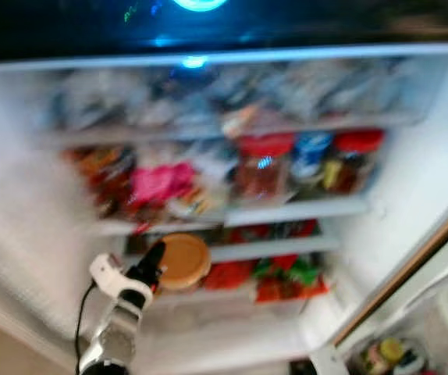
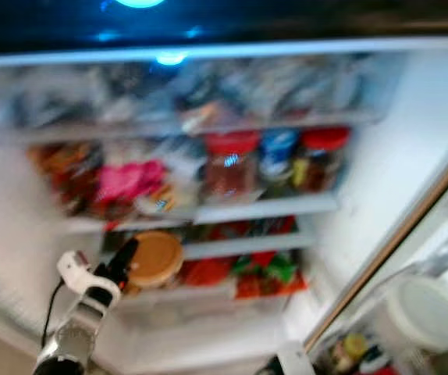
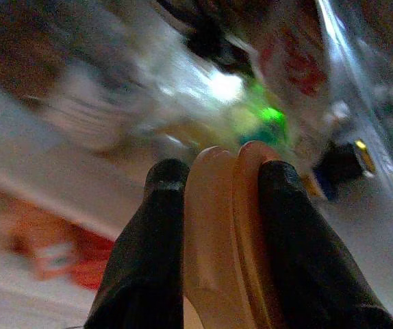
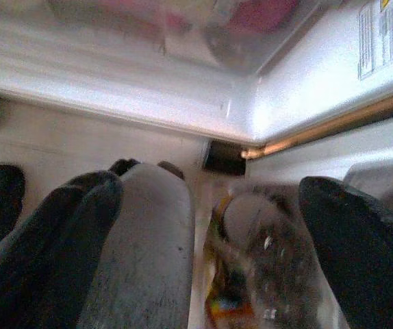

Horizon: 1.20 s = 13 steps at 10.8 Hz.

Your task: Restocking fridge

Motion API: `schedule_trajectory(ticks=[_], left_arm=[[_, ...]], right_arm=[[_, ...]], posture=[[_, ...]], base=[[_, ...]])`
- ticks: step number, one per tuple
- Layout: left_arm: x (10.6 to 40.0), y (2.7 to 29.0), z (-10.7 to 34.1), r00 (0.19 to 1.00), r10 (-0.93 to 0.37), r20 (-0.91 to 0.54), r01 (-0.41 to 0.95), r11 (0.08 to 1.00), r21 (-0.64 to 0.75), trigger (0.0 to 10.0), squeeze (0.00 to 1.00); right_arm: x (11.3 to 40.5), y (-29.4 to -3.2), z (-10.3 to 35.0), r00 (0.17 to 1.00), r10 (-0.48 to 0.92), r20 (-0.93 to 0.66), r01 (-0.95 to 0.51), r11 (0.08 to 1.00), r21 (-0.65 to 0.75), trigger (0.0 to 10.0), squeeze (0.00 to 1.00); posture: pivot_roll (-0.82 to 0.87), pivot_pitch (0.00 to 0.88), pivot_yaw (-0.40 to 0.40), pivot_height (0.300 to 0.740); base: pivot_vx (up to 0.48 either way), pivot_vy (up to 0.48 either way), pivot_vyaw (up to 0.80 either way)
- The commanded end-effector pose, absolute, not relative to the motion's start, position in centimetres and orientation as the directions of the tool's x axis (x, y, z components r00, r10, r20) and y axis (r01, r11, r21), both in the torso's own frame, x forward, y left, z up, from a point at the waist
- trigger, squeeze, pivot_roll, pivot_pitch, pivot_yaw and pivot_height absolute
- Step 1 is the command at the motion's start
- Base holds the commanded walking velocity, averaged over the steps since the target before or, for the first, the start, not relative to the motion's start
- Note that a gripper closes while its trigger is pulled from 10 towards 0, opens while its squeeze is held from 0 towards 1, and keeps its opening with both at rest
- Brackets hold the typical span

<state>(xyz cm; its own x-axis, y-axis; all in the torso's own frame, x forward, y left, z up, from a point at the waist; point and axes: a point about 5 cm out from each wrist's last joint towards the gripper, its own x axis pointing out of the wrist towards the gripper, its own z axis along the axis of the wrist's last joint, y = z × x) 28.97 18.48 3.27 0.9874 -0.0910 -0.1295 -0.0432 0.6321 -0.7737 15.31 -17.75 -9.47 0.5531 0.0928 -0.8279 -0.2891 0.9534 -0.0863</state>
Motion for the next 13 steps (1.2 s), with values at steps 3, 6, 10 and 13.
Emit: schedule_trajectory(ticks=[3, 6, 10, 13], left_arm=[[29.3, 17.1, 3.2, 0.978, -0.168, -0.125, 0.004, 0.608, -0.794, 10.0, 0.00], [29.8, 16.7, 2.9, 0.973, -0.185, -0.135, -0.004, 0.576, -0.818, 10.0, 0.00], [31.2, 16.4, 2.7, 0.973, -0.153, -0.172, -0.075, 0.495, -0.866, 10.0, 0.00], [32.2, 16.9, 3.2, 0.974, -0.115, -0.196, -0.112, 0.510, -0.853, 10.0, 0.00]], right_arm=[[11.3, -18.3, -10.9, 0.411, 0.068, -0.909, -0.309, 0.949, -0.068, 10.0, 0.00], [11.3, -18.3, -10.9, 0.410, 0.072, -0.909, -0.315, 0.947, -0.067, 10.0, 0.00], [11.3, -18.4, -10.9, 0.410, 0.072, -0.909, -0.316, 0.946, -0.068, 10.0, 0.00], [11.2, -18.6, -10.9, 0.405, 0.069, -0.911, -0.322, 0.944, -0.071, 10.0, 0.00]], posture=[[-0.09, 0.060, 0.024, 0.651], [-0.09, 0.061, 0.022, 0.651], [-0.11, 0.068, 0.016, 0.651], [-0.13, 0.078, 0.011, 0.651]], base=[[0.313, 0.000, 0.00], [0.000, 0.000, 0.00], [0.000, 0.000, 0.00], [0.000, 0.000, 0.00]])
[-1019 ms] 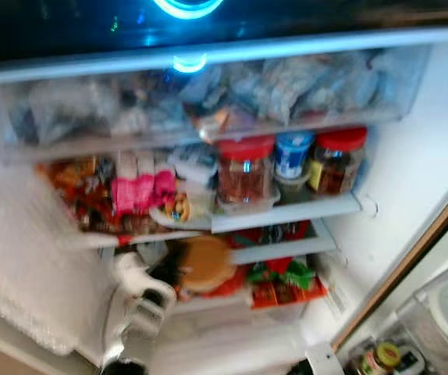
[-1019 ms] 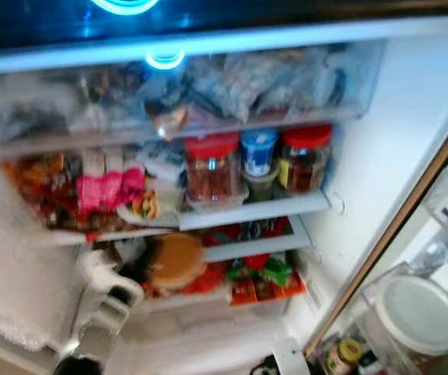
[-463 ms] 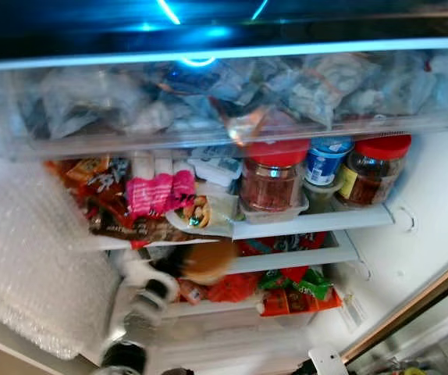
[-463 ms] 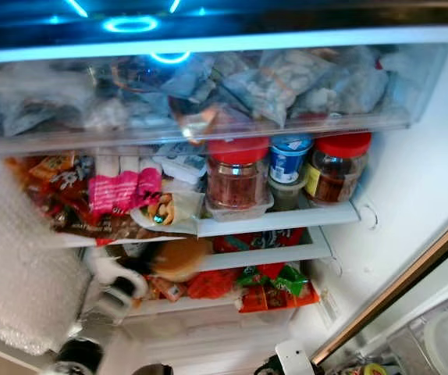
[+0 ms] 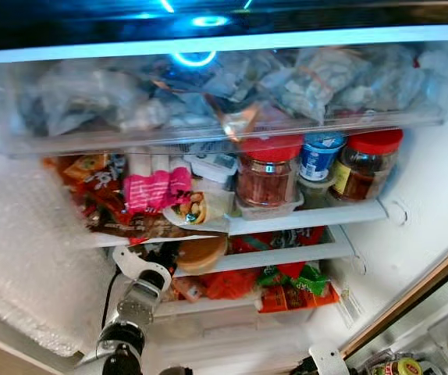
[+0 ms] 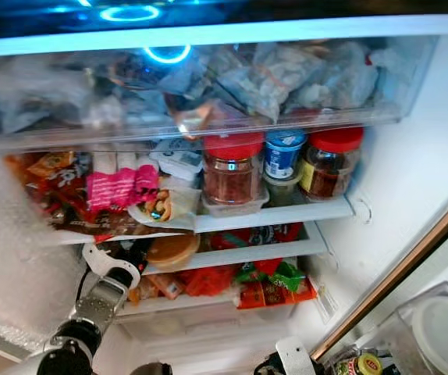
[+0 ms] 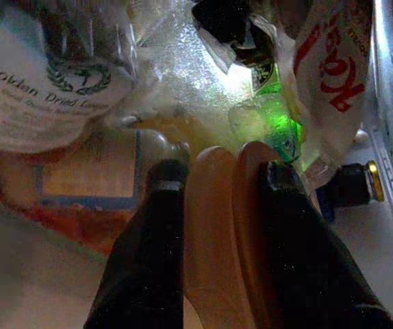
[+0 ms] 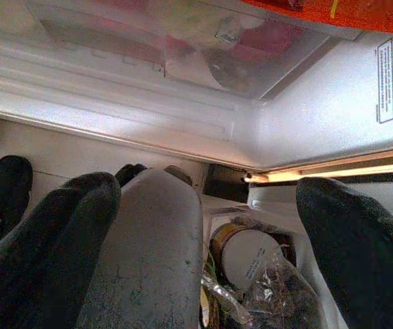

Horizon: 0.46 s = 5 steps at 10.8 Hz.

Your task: Restocking fridge

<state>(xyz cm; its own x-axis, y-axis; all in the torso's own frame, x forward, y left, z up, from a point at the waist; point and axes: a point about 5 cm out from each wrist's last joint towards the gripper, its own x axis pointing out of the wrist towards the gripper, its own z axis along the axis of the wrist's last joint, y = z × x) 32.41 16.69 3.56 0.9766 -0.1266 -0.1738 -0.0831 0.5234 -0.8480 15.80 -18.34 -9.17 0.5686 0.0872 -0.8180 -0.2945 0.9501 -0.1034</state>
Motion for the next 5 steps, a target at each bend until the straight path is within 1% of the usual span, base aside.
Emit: schedule_trajectory(ticks=[1, 3, 5], left_arm=[[32.4, 16.4, 3.4, 0.970, -0.146, -0.192, -0.078, 0.567, -0.820, 10.0, 0.00], [33.0, 16.5, 3.8, 0.970, -0.128, -0.207, -0.086, 0.613, -0.785, 10.0, 0.00], [33.7, 16.4, 4.5, 0.973, -0.112, -0.203, -0.093, 0.610, -0.787, 10.0, 0.00]], right_arm=[[11.2, -18.7, -10.9, 0.407, 0.069, -0.911, -0.322, 0.944, -0.072, 10.0, 0.00], [11.1, -18.9, -10.9, 0.406, 0.067, -0.911, -0.324, 0.943, -0.076, 10.0, 0.00], [11.1, -19.0, -10.9, 0.406, 0.065, -0.912, -0.324, 0.943, -0.077, 10.0, 0.00]], posture=[[-0.14, 0.082, 0.007, 0.651], [-0.15, 0.093, 0.000, 0.651], [-0.16, 0.100, -0.001, 0.651]], base=[[0.000, 0.000, 0.00], [0.000, 0.000, 0.00], [0.000, 0.000, 0.00]])
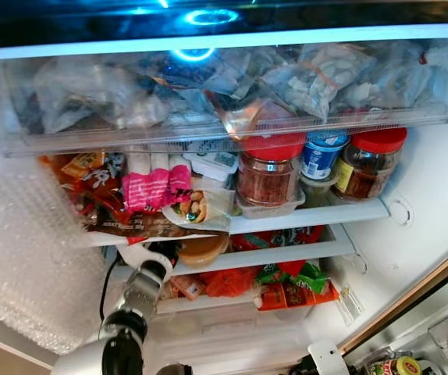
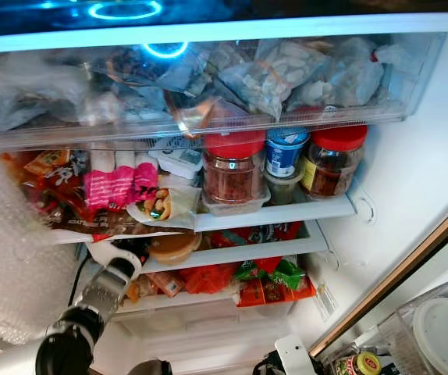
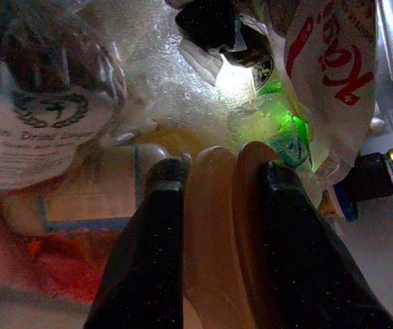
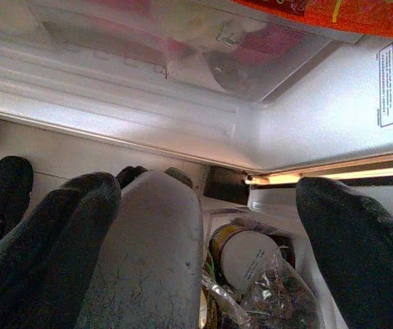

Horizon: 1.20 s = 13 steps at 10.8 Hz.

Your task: Restocking fridge

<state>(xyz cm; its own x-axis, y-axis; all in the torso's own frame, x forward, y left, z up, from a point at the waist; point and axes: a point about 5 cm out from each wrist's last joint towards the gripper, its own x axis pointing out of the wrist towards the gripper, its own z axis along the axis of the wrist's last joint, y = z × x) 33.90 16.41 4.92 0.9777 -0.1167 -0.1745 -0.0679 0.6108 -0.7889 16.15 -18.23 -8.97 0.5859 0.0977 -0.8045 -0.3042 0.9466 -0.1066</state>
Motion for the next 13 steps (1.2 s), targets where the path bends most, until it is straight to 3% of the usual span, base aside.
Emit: schedule_trajectory(ticks=[1, 3, 4, 5, 13], left_arm=[[34.0, 16.2, 4.8, 0.974, -0.112, -0.199, -0.091, 0.612, -0.786, 10.0, 0.00], [34.0, 15.9, 4.7, 0.973, -0.103, -0.209, -0.118, 0.557, -0.822, 10.0, 0.00], [34.0, 16.0, 4.7, 0.974, -0.097, -0.206, -0.121, 0.548, -0.828, 10.0, 0.13], [33.9, 16.2, 4.6, 0.974, -0.087, -0.209, -0.129, 0.544, -0.829, 10.0, 1.00], [33.7, 15.8, 4.7, 0.969, -0.197, -0.150, -0.003, 0.599, -0.801, 10.0, 1.00]], right_arm=[[11.1, -19.0, -10.9, 0.406, 0.064, -0.912, -0.324, 0.943, -0.078, 10.0, 0.00], [11.1, -19.0, -10.9, 0.408, 0.064, -0.911, -0.325, 0.942, -0.079, 10.0, 0.00], [11.2, -19.0, -10.9, 0.408, 0.064, -0.911, -0.325, 0.942, -0.079, 10.0, 0.00], [11.2, -18.9, -10.9, 0.409, 0.067, -0.910, -0.327, 0.942, -0.077, 10.0, 0.00], [11.6, -18.5, -10.8, 0.417, 0.073, -0.906, -0.320, 0.945, -0.071, 10.0, 0.00]], posture=[[-0.16, 0.100, -0.003, 0.651], [-0.16, 0.100, -0.004, 0.651], [-0.15, 0.099, -0.004, 0.651], [-0.15, 0.095, -0.003, 0.651], [-0.12, 0.065, 0.017, 0.651]], base=[[0.000, 0.000, 0.00], [0.000, 0.000, 0.00], [0.000, 0.000, 0.00], [0.000, 0.000, 0.00], [0.000, 0.000, 0.00]])
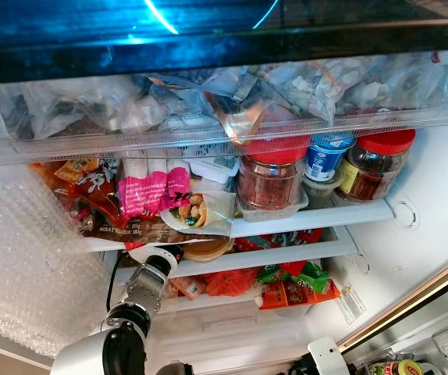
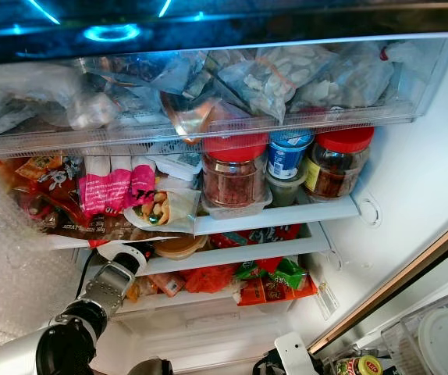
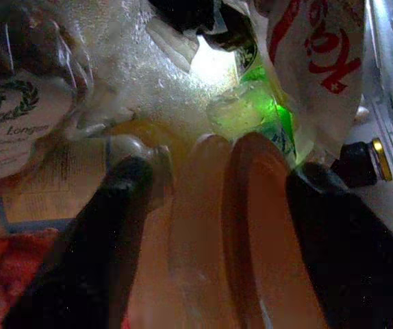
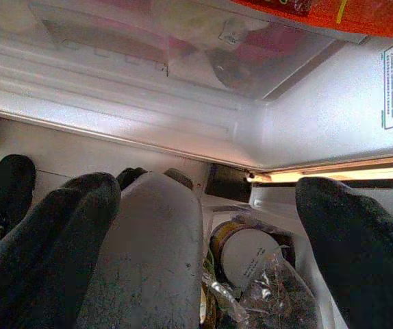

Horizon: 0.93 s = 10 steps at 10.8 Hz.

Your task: Restocking fridge

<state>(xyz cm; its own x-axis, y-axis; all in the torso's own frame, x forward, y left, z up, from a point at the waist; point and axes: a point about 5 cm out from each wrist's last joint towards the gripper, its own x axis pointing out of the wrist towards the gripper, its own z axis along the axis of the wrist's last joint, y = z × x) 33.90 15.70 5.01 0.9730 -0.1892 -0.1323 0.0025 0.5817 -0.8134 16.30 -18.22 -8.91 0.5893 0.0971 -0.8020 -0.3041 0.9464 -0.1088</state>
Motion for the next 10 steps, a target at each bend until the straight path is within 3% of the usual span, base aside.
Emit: schedule_trajectory(ticks=[1, 2, 3, 10], left_arm=[[33.5, 16.0, 4.6, 0.969, -0.201, -0.143, 0.004, 0.593, -0.805, 10.0, 1.00], [33.4, 16.2, 4.5, 0.969, -0.207, -0.135, 0.016, 0.599, -0.801, 10.0, 0.46], [33.1, 16.5, 4.4, 0.971, -0.207, -0.123, 0.026, 0.597, -0.801, 10.0, 0.00], [30.5, 16.9, 3.4, 0.949, -0.304, -0.083, 0.124, 0.603, -0.788, 10.0, 0.00]], right_arm=[[11.6, -18.5, -10.8, 0.418, 0.074, -0.906, -0.320, 0.945, -0.070, 10.0, 0.00], [11.6, -18.4, -10.8, 0.419, 0.074, -0.905, -0.317, 0.946, -0.069, 10.0, 0.00], [11.6, -18.4, -10.9, 0.419, 0.074, -0.905, -0.315, 0.947, -0.069, 10.0, 0.00], [11.5, -18.2, -10.9, 0.425, 0.069, -0.903, -0.306, 0.949, -0.071, 10.0, 0.00]], posture=[[-0.12, 0.056, 0.023, 0.651], [-0.12, 0.050, 0.028, 0.651], [-0.12, 0.044, 0.032, 0.651], [-0.11, 0.008, 0.048, 0.651]], base=[[0.000, 0.000, 0.00], [0.000, 0.000, 0.00], [0.000, 0.000, 0.00], [0.000, 0.000, 0.00]])
